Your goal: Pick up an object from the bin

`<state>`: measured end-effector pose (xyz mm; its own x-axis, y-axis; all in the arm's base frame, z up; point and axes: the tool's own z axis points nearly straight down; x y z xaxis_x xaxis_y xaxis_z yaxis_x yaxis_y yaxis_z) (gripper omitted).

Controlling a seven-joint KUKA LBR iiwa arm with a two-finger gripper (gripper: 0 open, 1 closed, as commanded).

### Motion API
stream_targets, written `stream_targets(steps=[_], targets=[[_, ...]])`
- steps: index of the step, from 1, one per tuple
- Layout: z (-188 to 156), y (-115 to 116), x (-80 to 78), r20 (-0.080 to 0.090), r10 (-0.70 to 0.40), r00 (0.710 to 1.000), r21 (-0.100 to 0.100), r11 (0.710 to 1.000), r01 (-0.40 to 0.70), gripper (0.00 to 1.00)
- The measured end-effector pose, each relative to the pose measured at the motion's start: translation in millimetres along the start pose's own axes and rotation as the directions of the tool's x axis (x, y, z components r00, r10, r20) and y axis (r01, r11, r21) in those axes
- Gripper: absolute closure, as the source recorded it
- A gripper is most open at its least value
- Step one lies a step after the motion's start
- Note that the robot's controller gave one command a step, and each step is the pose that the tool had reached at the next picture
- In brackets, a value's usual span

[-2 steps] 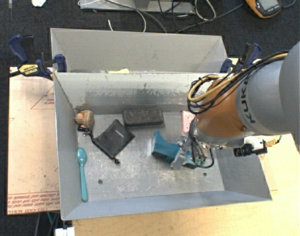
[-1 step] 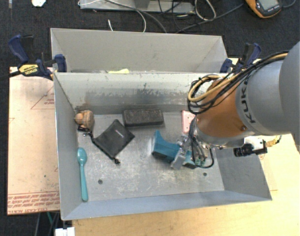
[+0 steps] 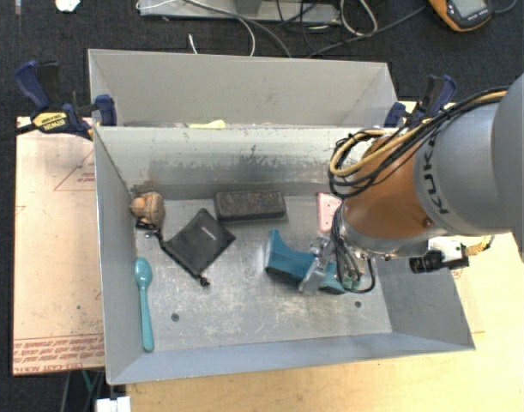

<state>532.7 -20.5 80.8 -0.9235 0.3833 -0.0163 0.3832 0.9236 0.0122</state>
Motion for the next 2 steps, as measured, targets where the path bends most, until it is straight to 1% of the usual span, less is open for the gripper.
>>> stream_targets(steps=[1, 2], targets=[[-16.6, -0.9, 3.5, -0.014, 0.000, 1.000, 0.004, 1.000, 0.000, 1.00], [-52.8, 0.2, 1.4, -0.008, -0.002, 1.000, 0.002, 1.000, 0.002, 1.00]])
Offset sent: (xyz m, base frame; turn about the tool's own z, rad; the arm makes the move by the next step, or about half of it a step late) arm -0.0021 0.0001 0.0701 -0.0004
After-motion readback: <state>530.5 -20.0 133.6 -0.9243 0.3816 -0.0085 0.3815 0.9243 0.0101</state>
